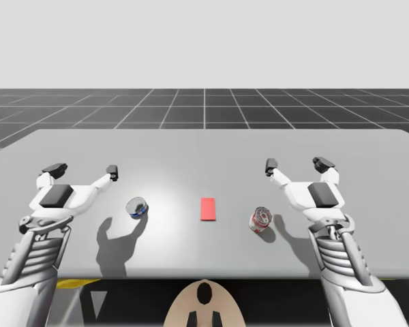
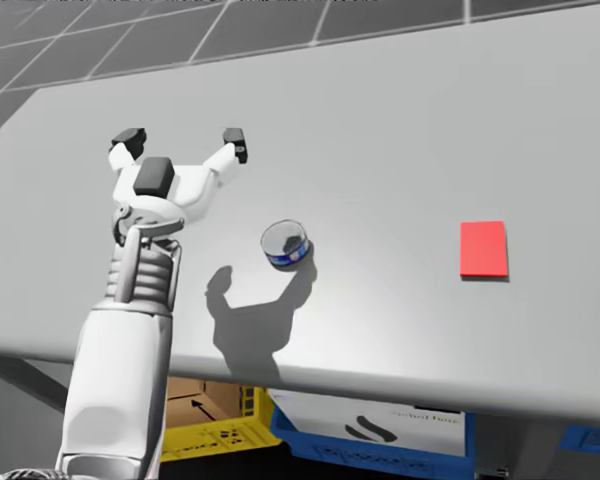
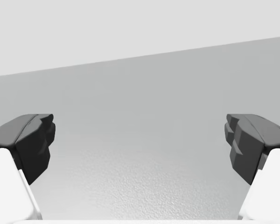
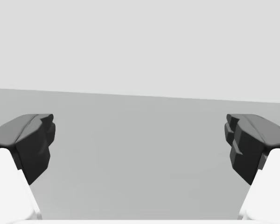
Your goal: Look at the card. If it is red, pick the object on the left. If it is green, pick the object on the right.
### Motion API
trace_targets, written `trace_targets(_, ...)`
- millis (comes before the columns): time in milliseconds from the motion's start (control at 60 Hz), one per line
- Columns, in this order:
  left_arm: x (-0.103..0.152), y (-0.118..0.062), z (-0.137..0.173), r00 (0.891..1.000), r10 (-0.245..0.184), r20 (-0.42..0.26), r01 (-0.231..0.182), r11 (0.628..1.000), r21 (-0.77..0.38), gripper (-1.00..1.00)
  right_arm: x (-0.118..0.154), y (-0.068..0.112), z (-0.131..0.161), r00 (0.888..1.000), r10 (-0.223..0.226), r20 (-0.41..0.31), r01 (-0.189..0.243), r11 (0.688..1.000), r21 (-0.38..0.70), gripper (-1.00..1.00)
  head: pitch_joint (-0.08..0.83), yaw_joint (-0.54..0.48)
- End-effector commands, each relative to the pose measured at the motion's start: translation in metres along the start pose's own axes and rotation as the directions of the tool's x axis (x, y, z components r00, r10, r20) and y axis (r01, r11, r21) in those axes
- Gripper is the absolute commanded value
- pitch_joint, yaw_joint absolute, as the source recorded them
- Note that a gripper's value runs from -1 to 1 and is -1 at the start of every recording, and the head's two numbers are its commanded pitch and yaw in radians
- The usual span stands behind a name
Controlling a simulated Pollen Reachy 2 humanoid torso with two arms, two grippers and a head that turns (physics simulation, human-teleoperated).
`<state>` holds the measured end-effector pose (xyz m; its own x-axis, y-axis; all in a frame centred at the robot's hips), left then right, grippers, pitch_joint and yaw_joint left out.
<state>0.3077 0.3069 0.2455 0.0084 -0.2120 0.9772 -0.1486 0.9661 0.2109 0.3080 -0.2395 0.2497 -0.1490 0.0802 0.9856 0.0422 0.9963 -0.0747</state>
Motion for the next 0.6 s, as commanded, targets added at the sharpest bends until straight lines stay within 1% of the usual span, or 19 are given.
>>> trace_targets(17, 0.002, -0.002, 0.003, 1.0, 0.008, 0.004, -0.008, 1.0, -0.011, -1.0, -0.001, 0.002, 0.0, 1.0, -0.009, -0.003, 0.009, 1.0, 0.003, -1.0, 0.703, 0.36)
trace_targets(50, 0.003, -0.003, 0.005, 1.0, 0.011, 0.003, -0.011, 1.0, -0.017, -1.0, -0.001, 0.002, 0.001, 1.0, -0.009, -0.003, 0.009, 1.0, 0.004, -1.0, 0.703, 0.36)
trace_targets(83, 0.005, -0.004, 0.008, 1.0, 0.023, -0.004, -0.023, 0.999, -0.025, -1.0, -0.001, 0.002, 0.0, 1.0, -0.008, -0.003, 0.008, 1.0, 0.004, -1.0, 0.702, 0.36)
trace_targets(117, 0.007, -0.005, 0.01, 0.999, 0.045, -0.016, -0.045, 0.998, -0.044, -1.0, -0.001, 0.001, 0.0, 1.0, -0.008, -0.003, 0.008, 1.0, 0.004, -1.0, 0.702, 0.36)
trace_targets(150, 0.009, -0.006, 0.015, 0.995, 0.081, -0.052, -0.085, 0.993, -0.081, -1.0, -0.001, 0.001, 0.0, 1.0, -0.009, -0.003, 0.009, 1.0, 0.003, -1.0, 0.705, 0.36)
trace_targets(183, 0.011, -0.007, 0.017, 0.993, 0.096, -0.072, -0.103, 0.99, -0.097, -1.0, -0.001, 0.001, 0.0, 1.0, -0.009, -0.003, 0.009, 1.0, 0.002, -1.0, 0.704, 0.36)
trace_targets(200, 0.011, -0.008, 0.017, 0.993, 0.09, -0.08, -0.097, 0.991, -0.087, -1.0, -0.001, 0.001, 0.0, 1.0, -0.01, -0.003, 0.01, 1.0, 0.001, -1.0, 0.703, 0.36)
trace_targets(217, 0.014, -0.008, 0.023, 0.992, 0.096, -0.085, -0.105, 0.989, -0.107, -1.0, -0.001, 0.001, 0.0, 1.0, -0.01, -0.005, 0.01, 1.0, 0.001, -1.0, 0.702, 0.36)
trace_targets(250, 0.016, -0.009, 0.027, 0.992, 0.094, -0.088, -0.103, 0.99, -0.099, -1.0, -0.001, 0.001, 0.0, 1.0, -0.01, -0.006, 0.01, 1.0, 0.002, -1.0, 0.701, 0.37)
trace_targets(283, 0.016, -0.009, 0.029, 0.991, 0.1, -0.094, -0.111, 0.986, -0.127, -1.0, -0.001, 0.001, 0.001, 1.0, -0.01, -0.007, 0.01, 1.0, 0.003, -1.0, 0.701, 0.37)
trace_targets(317, 0.015, -0.011, 0.035, 0.99, 0.094, -0.105, -0.108, 0.984, -0.144, -1.0, -0.002, 0.001, 0.001, 1.0, -0.01, -0.008, 0.01, 1.0, 0.005, -1.0, 0.699, 0.37)
trace_targets(333, 0.013, -0.012, 0.037, 0.989, 0.103, -0.107, -0.12, 0.98, -0.16, -1.0, -0.002, 0.001, 0.001, 1.0, -0.01, -0.008, 0.01, 1.0, 0.006, -1.0, 0.699, 0.37)
trace_targets(350, 0.012, -0.013, 0.041, 0.988, 0.103, -0.118, -0.123, 0.976, -0.181, -1.0, -0.002, 0.001, 0.001, 1.0, -0.008, -0.008, 0.008, 1.0, 0.006, -1.0, 0.698, 0.37)
trace_targets(417, 0.004, -0.016, 0.051, 0.984, 0.081, -0.161, -0.115, 0.969, -0.219, -1.0, -0.002, 0.001, 0.0, 1.0, -0.006, -0.007, 0.006, 1.0, 0.007, -1.0, 0.697, 0.38)
trace_targets(467, -0.001, -0.017, 0.058, 0.98, 0.074, -0.184, -0.117, 0.965, -0.234, -1.0, -0.002, 0.001, 0.0, 1.0, -0.005, -0.007, 0.005, 1.0, 0.007, -1.0, 0.696, 0.38)
trace_targets(517, -0.005, -0.017, 0.064, 0.98, 0.064, -0.191, -0.11, 0.965, -0.24, -1.0, -0.003, 0.001, 0.0, 1.0, -0.005, -0.007, 0.005, 1.0, 0.007, -1.0, 0.696, 0.39)
trace_targets(533, -0.009, -0.016, 0.069, 0.977, 0.06, -0.206, -0.112, 0.962, -0.249, -1.0, -0.003, 0.001, 0.0, 1.0, -0.006, -0.008, 0.006, 1.0, 0.006, -1.0, 0.697, 0.39)
trace_targets(583, -0.013, -0.016, 0.075, 0.974, 0.06, -0.22, -0.118, 0.959, -0.258, -1.0, -0.003, 0.001, 0.0, 1.0, -0.006, -0.01, 0.006, 1.0, 0.006, -1.0, 0.697, 0.4)
trace_targets(600, -0.016, -0.016, 0.079, 0.97, 0.06, -0.237, -0.124, 0.955, -0.268, -1.0, -0.004, 0.001, -0.001, 1.0, -0.006, -0.011, 0.006, 1.0, 0.006, -1.0, 0.698, 0.4)
